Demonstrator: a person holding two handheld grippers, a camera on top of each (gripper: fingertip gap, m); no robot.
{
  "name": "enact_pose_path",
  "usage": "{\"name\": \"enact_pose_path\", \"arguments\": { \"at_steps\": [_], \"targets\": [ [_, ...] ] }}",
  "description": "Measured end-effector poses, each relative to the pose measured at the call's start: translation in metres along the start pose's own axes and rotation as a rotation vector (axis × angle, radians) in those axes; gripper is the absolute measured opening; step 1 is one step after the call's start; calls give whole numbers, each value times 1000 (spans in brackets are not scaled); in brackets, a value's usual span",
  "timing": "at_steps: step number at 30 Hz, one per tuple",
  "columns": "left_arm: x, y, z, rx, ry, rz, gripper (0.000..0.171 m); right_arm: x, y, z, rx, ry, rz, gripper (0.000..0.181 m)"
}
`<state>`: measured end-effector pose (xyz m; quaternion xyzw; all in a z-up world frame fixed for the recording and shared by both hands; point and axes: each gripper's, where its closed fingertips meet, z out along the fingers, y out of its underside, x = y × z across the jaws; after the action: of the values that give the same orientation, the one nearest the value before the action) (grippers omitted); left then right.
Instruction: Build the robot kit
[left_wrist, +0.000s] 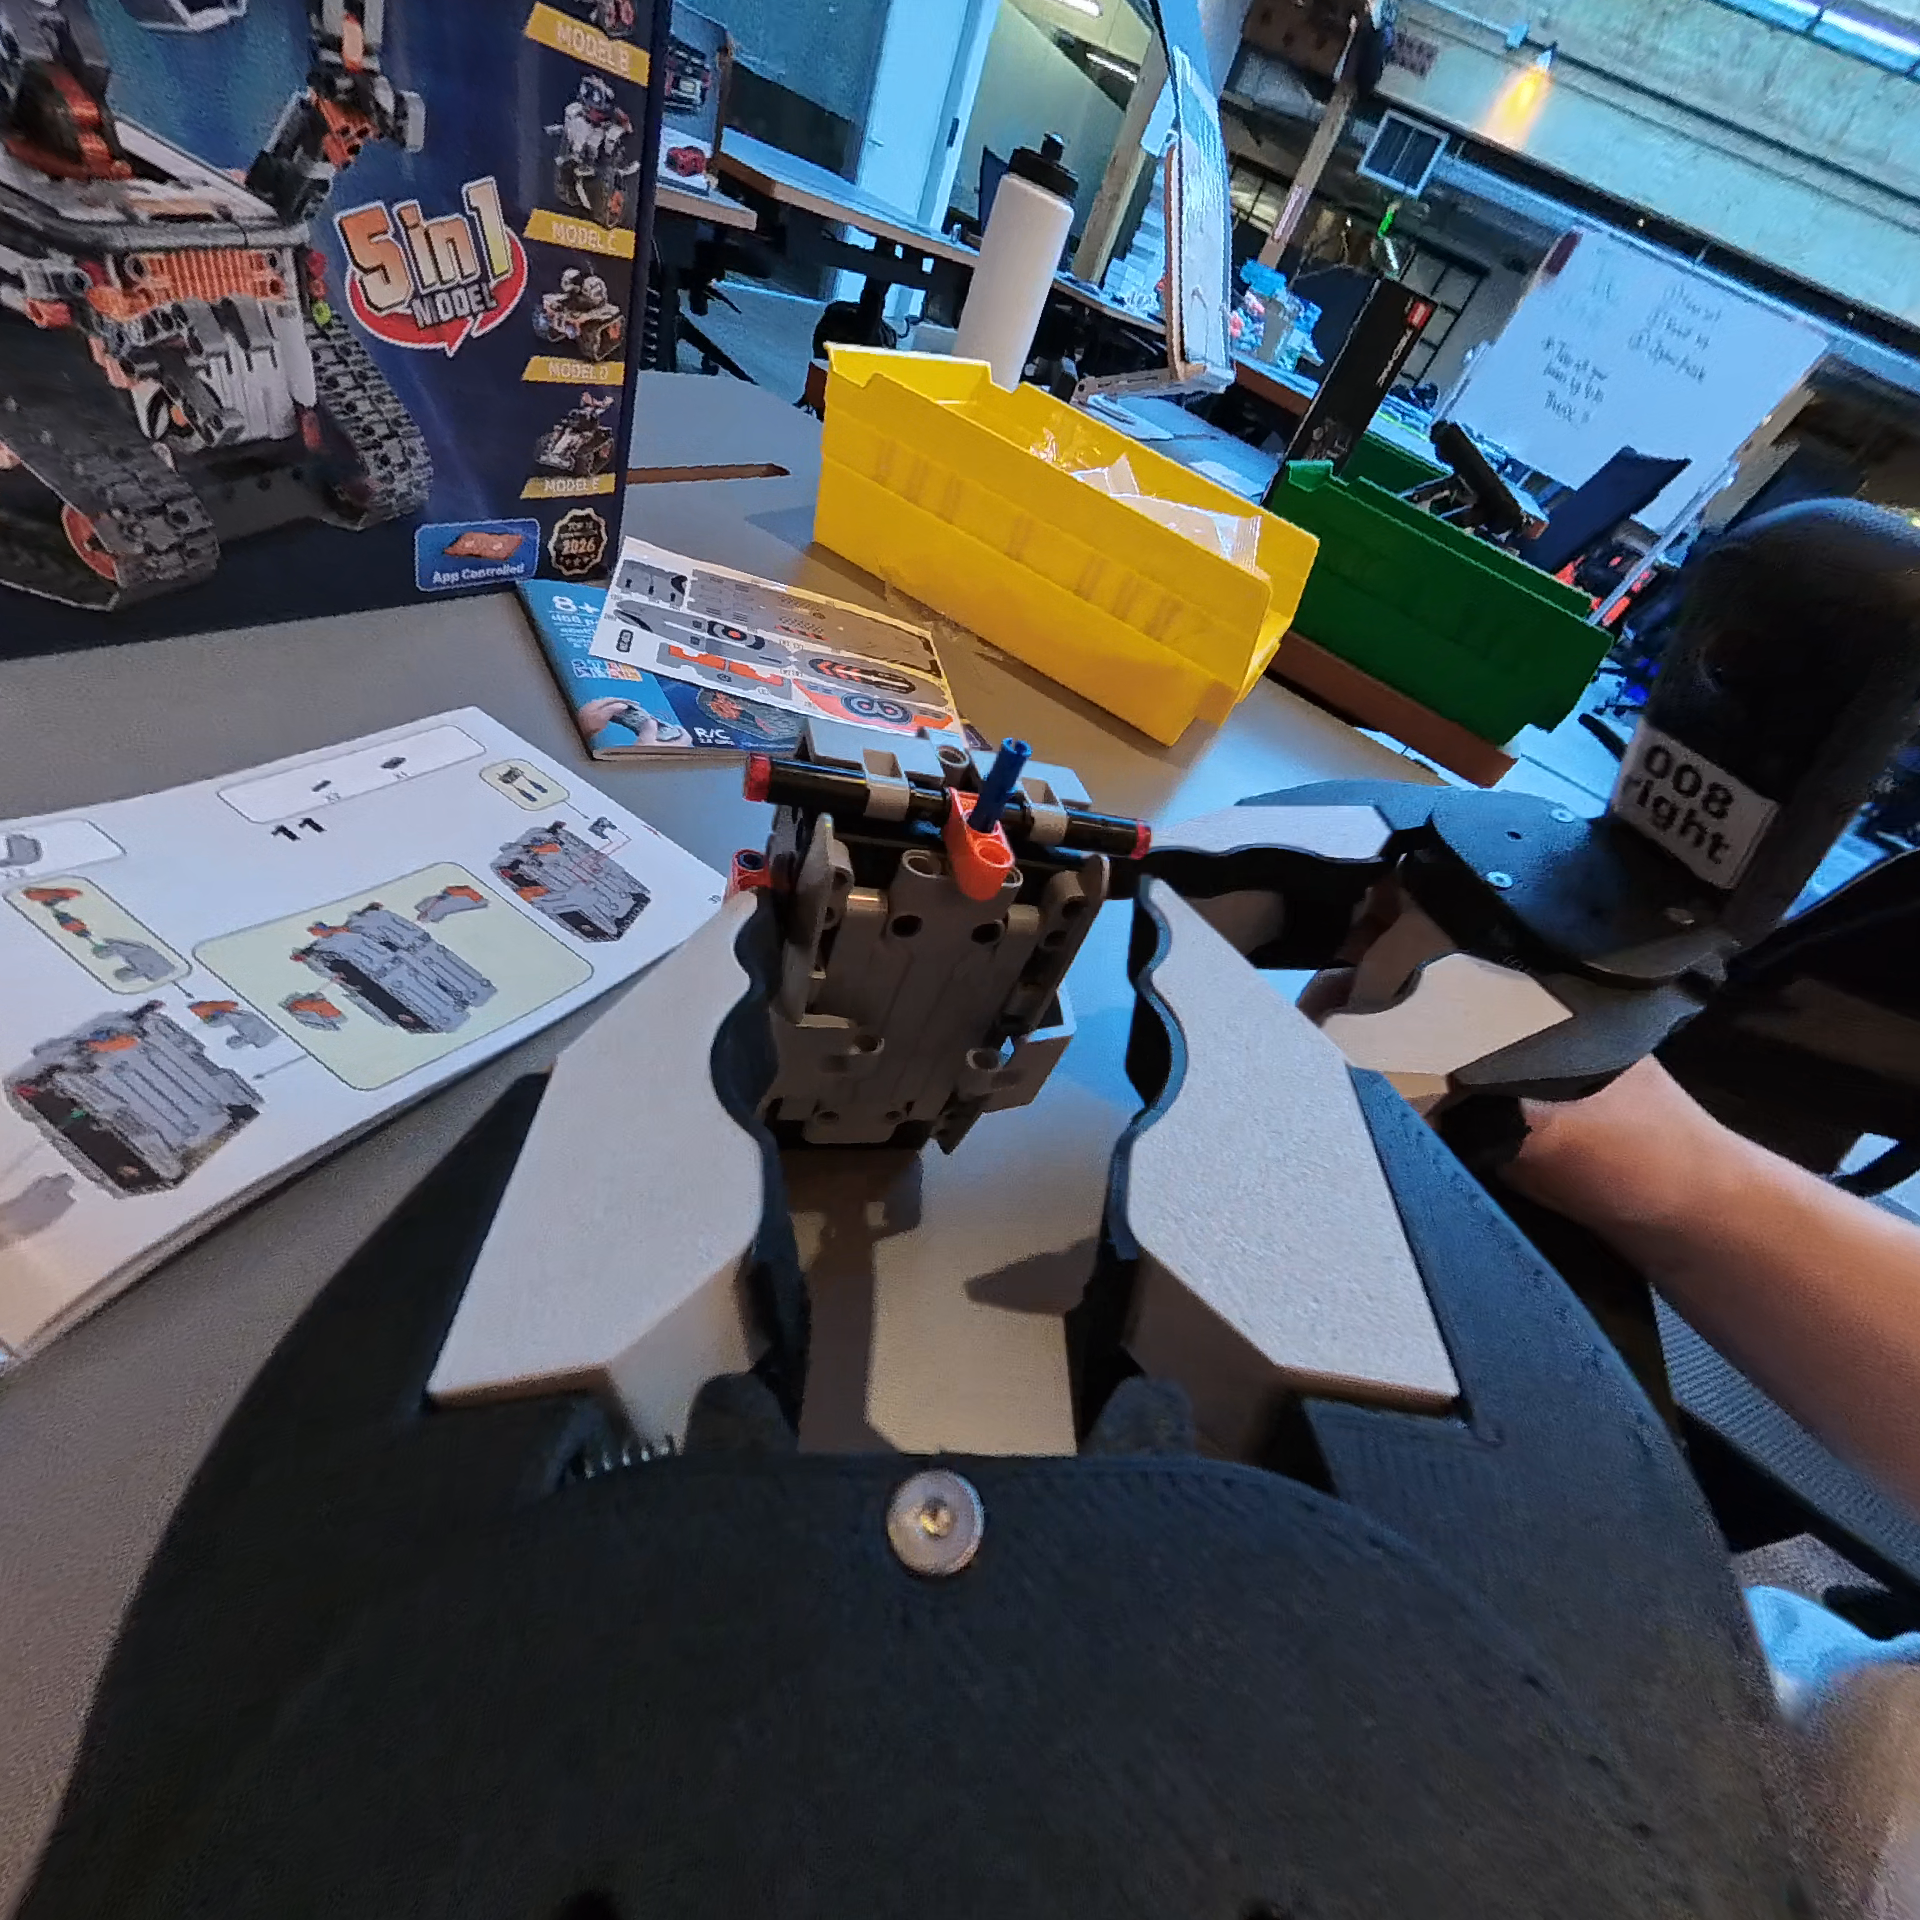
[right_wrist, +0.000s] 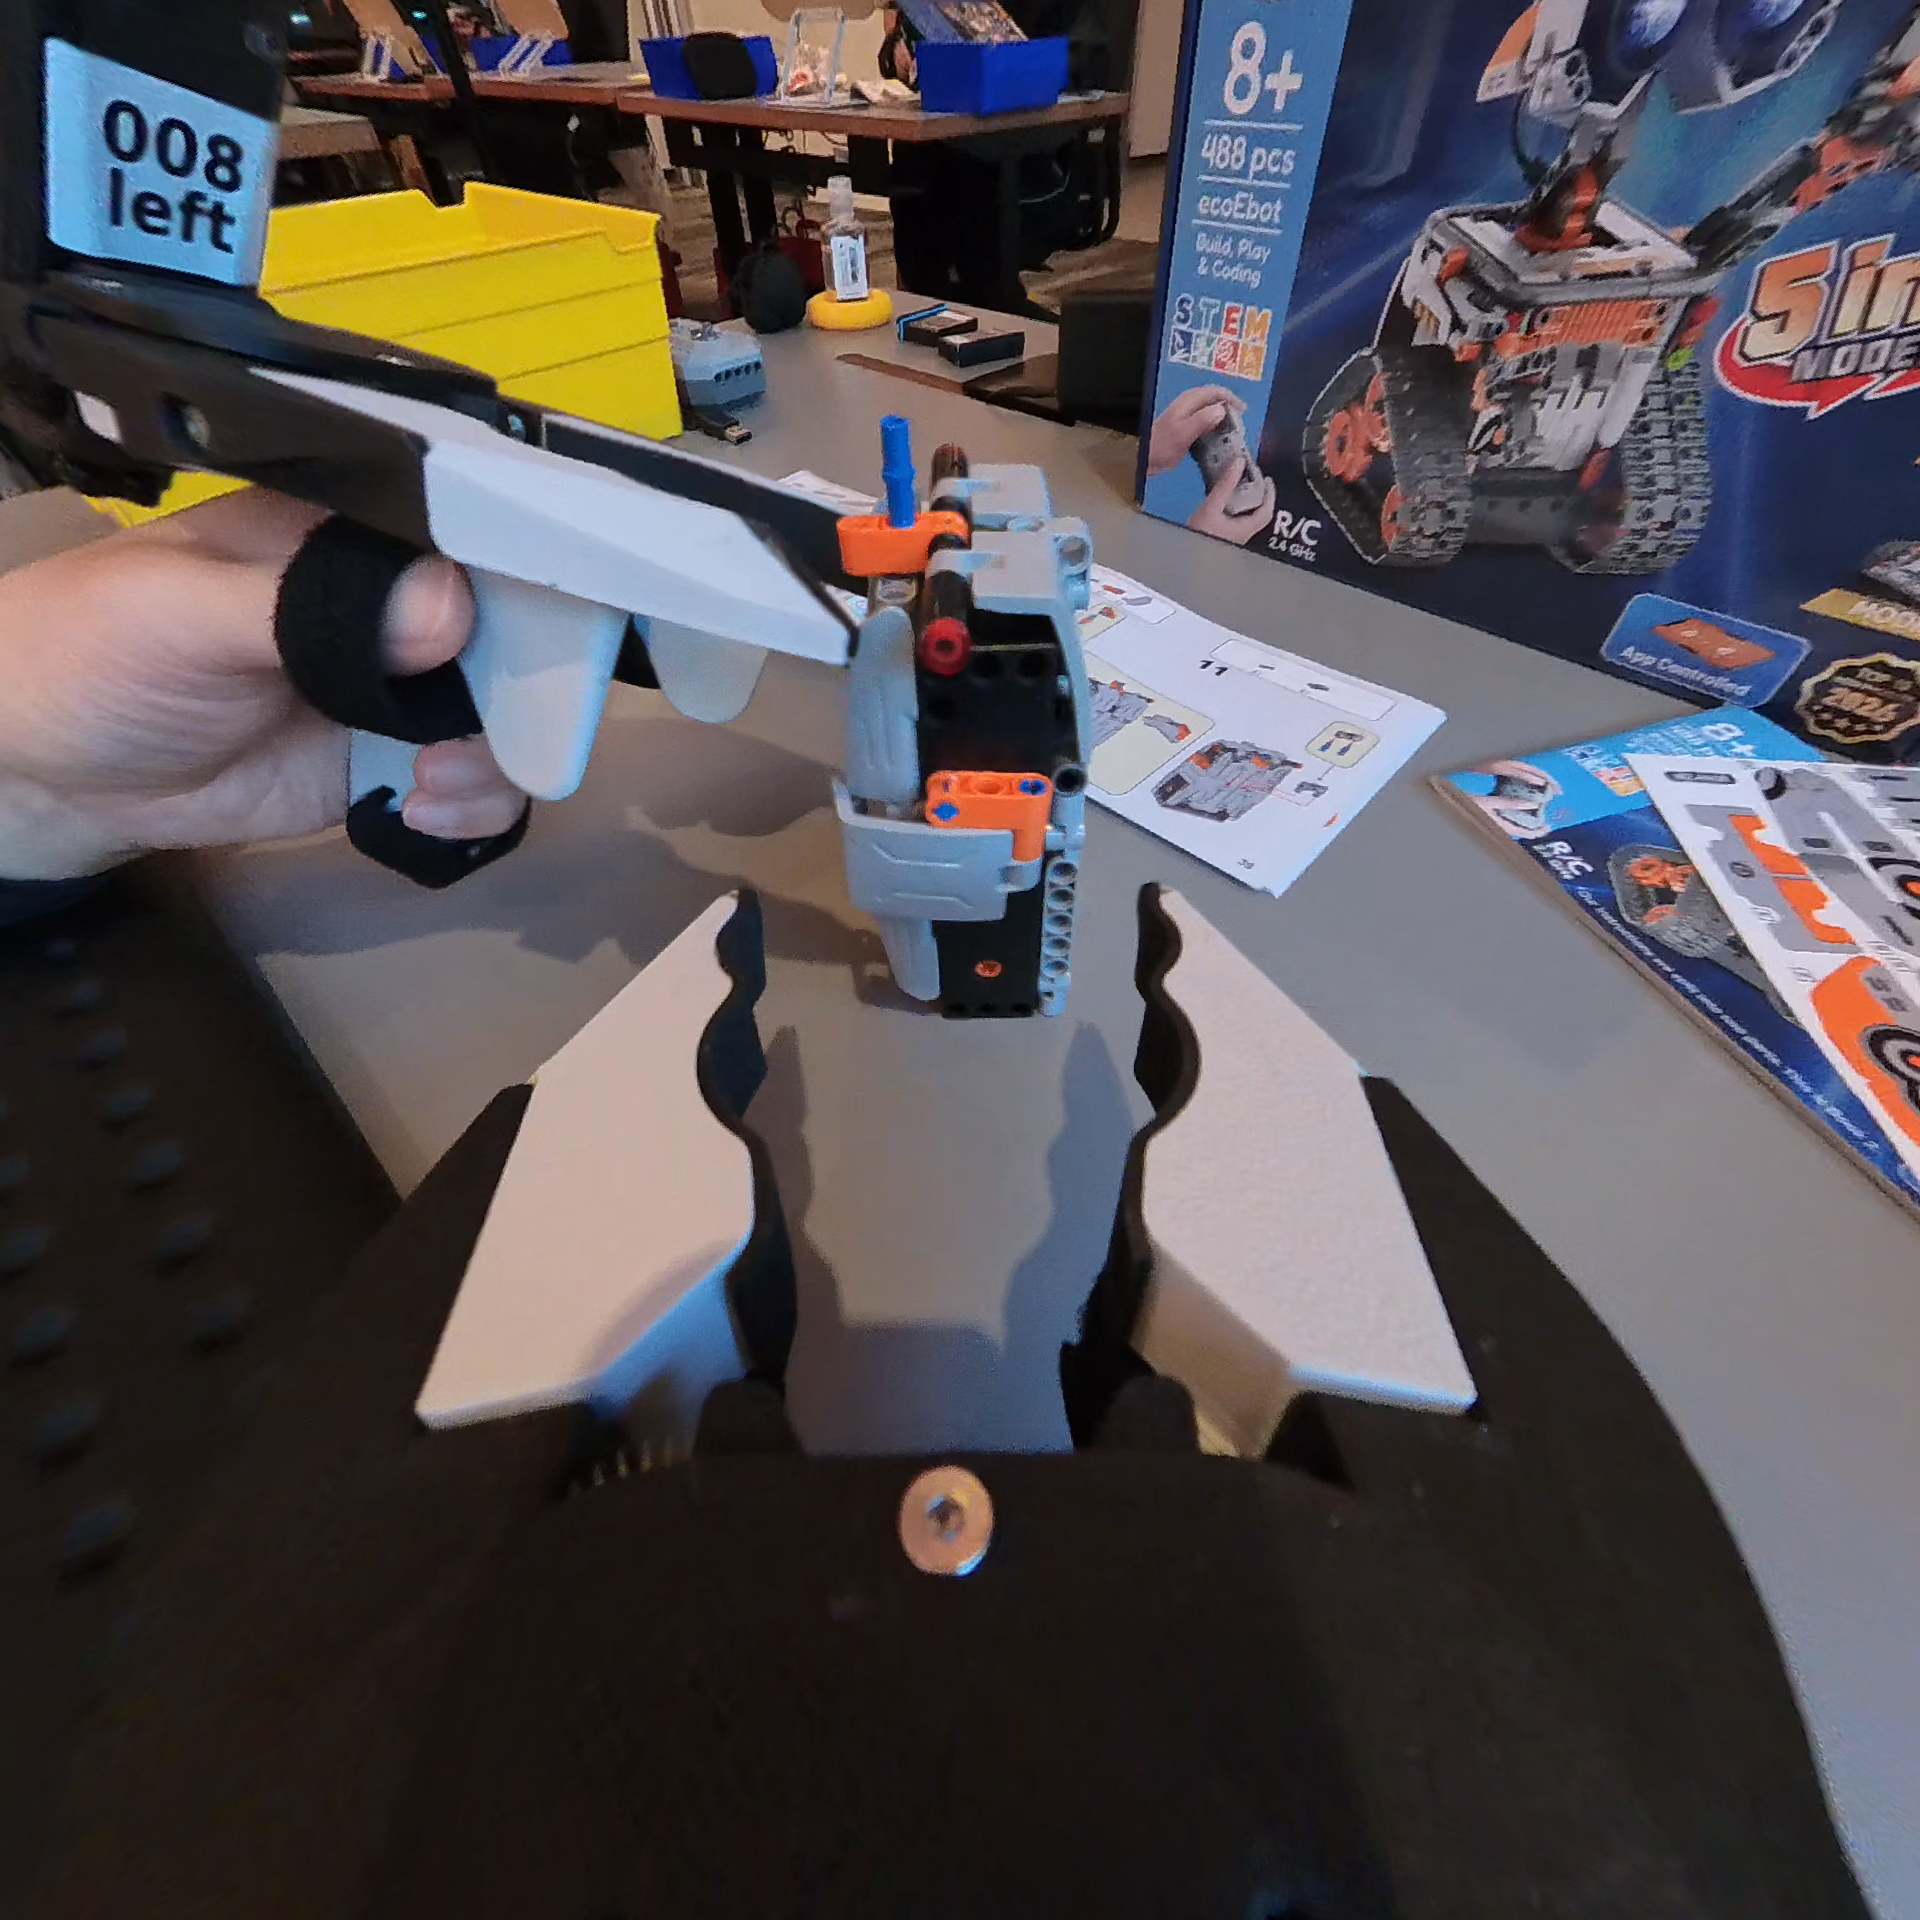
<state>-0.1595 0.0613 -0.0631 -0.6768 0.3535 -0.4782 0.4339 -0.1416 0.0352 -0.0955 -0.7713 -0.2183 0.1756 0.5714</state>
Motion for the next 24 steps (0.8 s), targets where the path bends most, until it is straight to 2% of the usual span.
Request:
{"name": "enact_pose_path", "arguments": {
  "at_steps": [3,5,8,9,11,14,16,19,24],
  "targets": [
    [8,4,-3,-35,29,37,74,-3,-3,6,5,-23,23,71],
    [13,8,-11,-72,77,39,73,-3,0,10,-16,-32,7,70],
    [19,13,-31,-126,198,50,54,4,1,10,-33,-51,-41,61],
    [12,13,-36,-133,196,72,54,2,-2,10,-21,-93,-66,60],
    [-13,15,-39,-148,104,187,62,-4,-1,7,-22,-196,-120,61],
    [-34,28,-36,-206,28,361,75,2,9,4,-83,-267,-190,61],
    [-28,38,-31,-233,48,369,83,8,14,4,-105,-299,-213,58],
    [-19,39,-25,-216,57,363,82,6,13,6,-96,-405,-169,56],
    [-20,34,-16,-156,44,302,67,7,2,8,-34,-515,-128,56]
  ]
}}
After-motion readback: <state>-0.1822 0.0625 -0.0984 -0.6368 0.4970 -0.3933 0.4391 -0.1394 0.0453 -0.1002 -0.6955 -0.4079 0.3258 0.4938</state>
